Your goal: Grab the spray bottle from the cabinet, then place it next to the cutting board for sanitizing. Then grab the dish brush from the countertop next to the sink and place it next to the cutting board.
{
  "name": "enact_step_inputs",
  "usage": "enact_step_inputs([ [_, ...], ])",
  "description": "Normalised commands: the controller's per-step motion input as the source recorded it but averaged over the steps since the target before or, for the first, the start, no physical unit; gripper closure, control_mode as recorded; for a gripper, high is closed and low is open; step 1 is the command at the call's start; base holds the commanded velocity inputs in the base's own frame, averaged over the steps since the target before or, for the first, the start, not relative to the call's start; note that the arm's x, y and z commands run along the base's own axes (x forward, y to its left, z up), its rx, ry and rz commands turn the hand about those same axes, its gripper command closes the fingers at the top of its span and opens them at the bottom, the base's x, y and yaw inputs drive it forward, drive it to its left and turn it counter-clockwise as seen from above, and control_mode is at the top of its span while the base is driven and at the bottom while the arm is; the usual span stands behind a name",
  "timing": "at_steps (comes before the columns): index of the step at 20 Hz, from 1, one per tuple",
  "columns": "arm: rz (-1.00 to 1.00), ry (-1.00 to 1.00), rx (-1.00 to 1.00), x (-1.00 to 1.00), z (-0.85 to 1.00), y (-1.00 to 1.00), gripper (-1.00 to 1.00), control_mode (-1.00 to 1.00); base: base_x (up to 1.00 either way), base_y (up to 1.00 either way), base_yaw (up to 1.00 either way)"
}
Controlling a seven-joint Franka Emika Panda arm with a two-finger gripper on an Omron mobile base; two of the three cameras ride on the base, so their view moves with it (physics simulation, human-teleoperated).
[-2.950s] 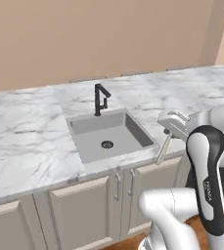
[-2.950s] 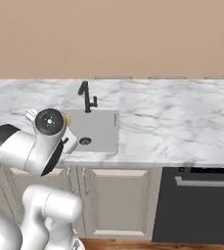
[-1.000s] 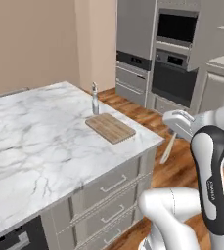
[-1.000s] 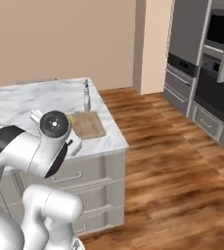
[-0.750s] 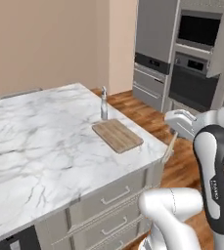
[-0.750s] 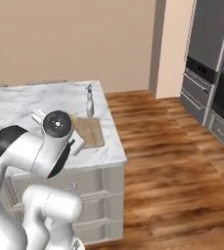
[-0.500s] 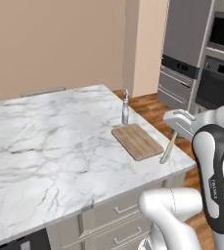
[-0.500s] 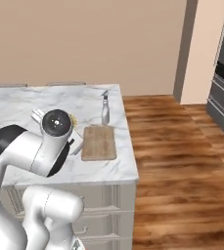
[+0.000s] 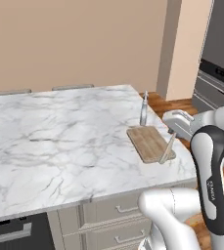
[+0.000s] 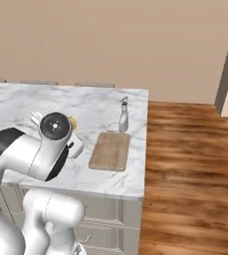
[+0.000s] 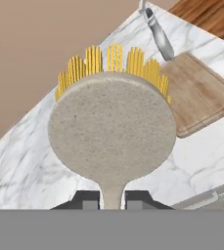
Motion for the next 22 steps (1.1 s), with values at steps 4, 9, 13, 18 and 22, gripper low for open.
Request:
enact_step_inputs([
  [4,0.0,0.0,0.0,0.0,0.0,0.0,1.0,1.0,0.44,-0.33,0.36],
  [9,0.0,0.0,0.0,0.0,0.0,0.0,1.0,1.0,0.43,-0.14,0.18],
  [13,0.0,0.0,0.0,0.0,0.0,0.0,1.0,1.0,0.54,-0.1,0.1],
  [18,0.01,0.01,0.0,0.14,-0.05,0.0,1.0,-1.0,0.5,-0.06,0.08],
  [22,0.05,0.02,-0.01,0.88,-0.53,0.0,1.0,-1.0,0.0,0.0,0.0],
])
